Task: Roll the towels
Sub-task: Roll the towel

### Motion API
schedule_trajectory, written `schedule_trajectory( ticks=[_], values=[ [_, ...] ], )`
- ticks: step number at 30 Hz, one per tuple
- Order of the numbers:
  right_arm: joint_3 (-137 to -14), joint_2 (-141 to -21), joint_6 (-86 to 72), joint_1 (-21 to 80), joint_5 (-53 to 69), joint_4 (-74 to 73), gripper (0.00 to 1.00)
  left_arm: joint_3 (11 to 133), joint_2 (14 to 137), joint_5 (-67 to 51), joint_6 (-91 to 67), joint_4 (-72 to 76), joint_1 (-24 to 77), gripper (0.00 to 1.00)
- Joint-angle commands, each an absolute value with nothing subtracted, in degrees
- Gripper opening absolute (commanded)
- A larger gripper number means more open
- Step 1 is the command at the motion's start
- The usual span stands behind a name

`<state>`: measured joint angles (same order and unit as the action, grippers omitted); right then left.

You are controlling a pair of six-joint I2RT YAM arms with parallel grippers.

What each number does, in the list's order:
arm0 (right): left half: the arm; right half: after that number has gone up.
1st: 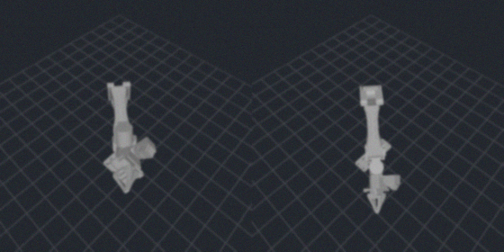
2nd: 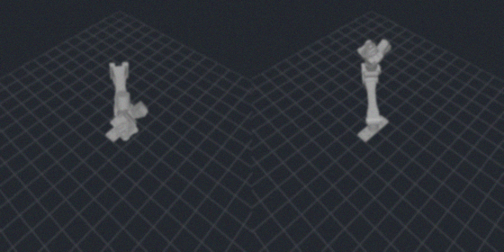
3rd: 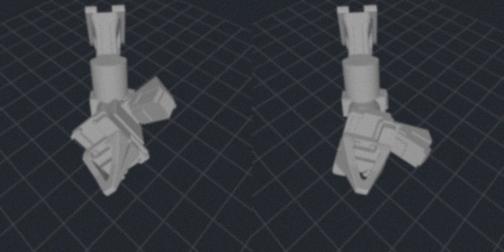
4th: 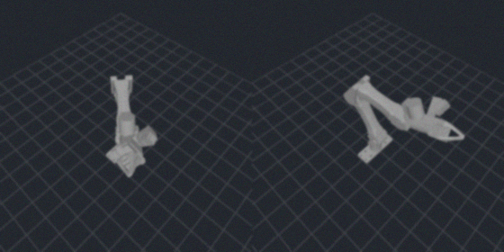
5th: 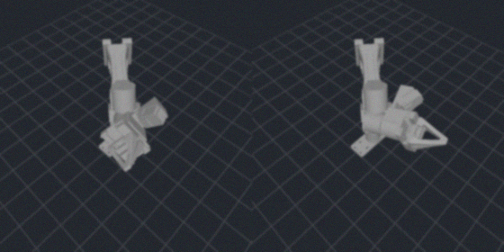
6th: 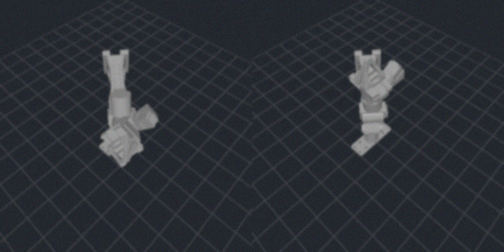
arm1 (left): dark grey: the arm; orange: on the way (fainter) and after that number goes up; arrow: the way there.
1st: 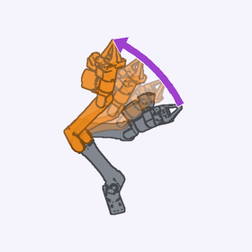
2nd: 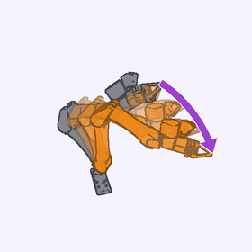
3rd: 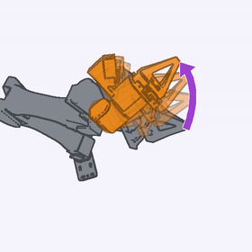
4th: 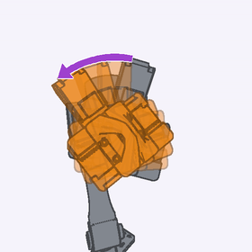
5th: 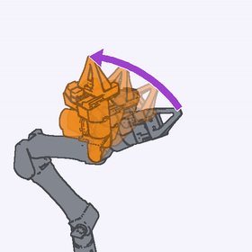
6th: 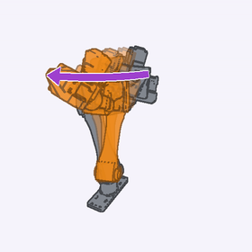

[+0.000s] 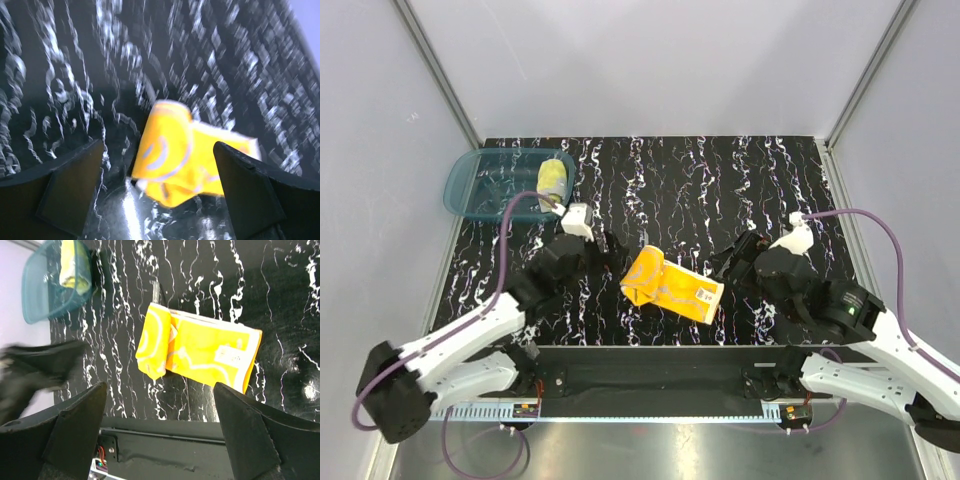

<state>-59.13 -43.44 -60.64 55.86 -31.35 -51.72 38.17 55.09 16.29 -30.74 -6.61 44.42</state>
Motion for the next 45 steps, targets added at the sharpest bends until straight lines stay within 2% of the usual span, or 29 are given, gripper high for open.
schedule_trajectory(
  ticks=[1,9,14,27,32,39,45],
  values=[
    [-58.6,-43.8,-60.6,55.4,-29.9,-49.0,0.94,29.6,58.3,-13.1,-34.5,9.9,38.2,0.99],
    [-57.9,-43.1,-61.0,55.1,-28.9,-49.3,0.95,23.1,69.8,-21.8,-39.3,27.8,33.7,0.99],
    [-57.2,-42.5,-61.6,55.2,-28.8,-50.0,0.95,22.8,76.4,-23.6,-40.3,33.3,32.9,0.99],
    [-56.3,-42.9,-61.8,55.1,-27.7,-49.4,0.95,25.7,80.9,-17.9,-34.3,27.5,32.8,0.99],
    [-55.7,-43.3,-61.8,55.1,-27.1,-48.6,0.95,25.2,77.1,-15.2,-33.2,26.1,32.7,0.99],
    [-54.9,-43.9,-61.5,55.1,-26.3,-46.9,0.95,27.8,70.6,-8.7,-30.6,15.9,32.4,0.99],
    [-54.7,-43.8,-61.5,54.9,-25.5,-46.1,0.95,31.0,77.9,-10.4,-29.4,14.2,31.6,0.99]
  ],
)
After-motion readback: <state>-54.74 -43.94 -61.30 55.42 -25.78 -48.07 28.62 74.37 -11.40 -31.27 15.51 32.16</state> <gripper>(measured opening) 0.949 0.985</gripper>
